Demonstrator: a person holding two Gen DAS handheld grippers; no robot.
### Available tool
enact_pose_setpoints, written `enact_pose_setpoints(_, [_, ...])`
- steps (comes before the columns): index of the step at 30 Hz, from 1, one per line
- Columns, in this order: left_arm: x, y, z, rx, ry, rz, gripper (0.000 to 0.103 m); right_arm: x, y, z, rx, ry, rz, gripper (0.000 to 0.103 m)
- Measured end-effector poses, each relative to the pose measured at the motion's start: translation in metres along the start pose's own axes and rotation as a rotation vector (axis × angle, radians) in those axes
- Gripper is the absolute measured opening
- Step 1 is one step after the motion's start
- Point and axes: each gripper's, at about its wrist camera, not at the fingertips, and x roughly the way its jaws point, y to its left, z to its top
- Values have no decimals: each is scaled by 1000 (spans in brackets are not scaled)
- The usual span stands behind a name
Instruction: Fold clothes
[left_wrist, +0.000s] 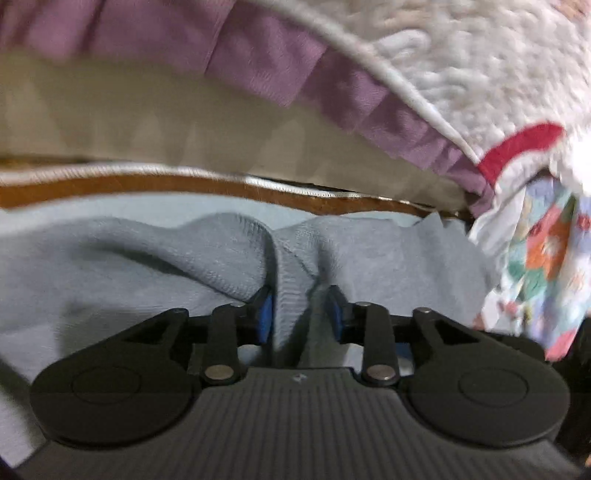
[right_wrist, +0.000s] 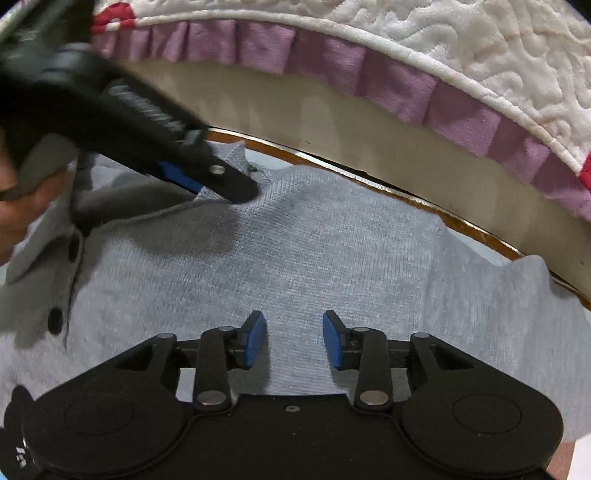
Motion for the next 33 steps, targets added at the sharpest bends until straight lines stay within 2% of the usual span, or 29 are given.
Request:
enact_pose_setpoints(1, [4,-2,2,16,5,8,3,0,-1,0,-5,-2,10,44])
enact_pose_setpoints(2, [6,-4,4,40,7,25,3,0,-5,-2,-10,-7,20,46])
enact_pose_setpoints(4, [-3,-18,9,126,-41,128,2,1,-9,-4,-14,-13,38,46])
enact_pose_setpoints(8, [-41,-55,20,352,-268,366,1,-3,-25,0,69,33,78,46])
enact_pose_setpoints(9, [-47,-61,23,394,-297,398,1,-4,-28,1,75,28,92,46])
enact_pose_setpoints(10, [-45,-59,27,370,-248,355,1,-5,-30,4,79,21,104,46])
enact_pose_setpoints(13, [-24,-41,34,215,-66,242,4,-4,-26,13,80,-4,119,46])
enact_pose_setpoints(15, [-18,-23,31,108,5,168,18,-2,-22,20,83,-20,132,46])
enact_pose_setpoints(16, [-25,-16,26,73,-7,132,33,-1,-19,24,85,-27,138,46])
enact_pose_setpoints(17, [-31,-8,21,38,-18,96,42,0,-16,27,84,-32,141,46])
enact_pose_setpoints(20, [-63,7,0,0,-86,46,45,1,0,28,39,-12,99,46])
enact_pose_setpoints(23, [-101,21,-37,4,-167,66,53,0,4,28,64,-37,104,46])
enact_pose_setpoints(25, [-112,26,-58,37,-184,124,53,-3,-9,32,180,-52,174,46])
enact_pose_setpoints(27, [-119,29,-80,77,-193,188,51,-4,-24,39,363,-56,301,46])
enact_pose_setpoints(30, [-126,24,-105,111,-207,210,50,5,-41,43,714,-37,565,48])
enact_pose_setpoints(31, [-127,21,-109,123,-208,207,48,6,-35,48,720,-20,570,49])
enact_pose_setpoints(33, [-130,12,-110,124,-228,229,32,9,-22,58,732,15,578,51])
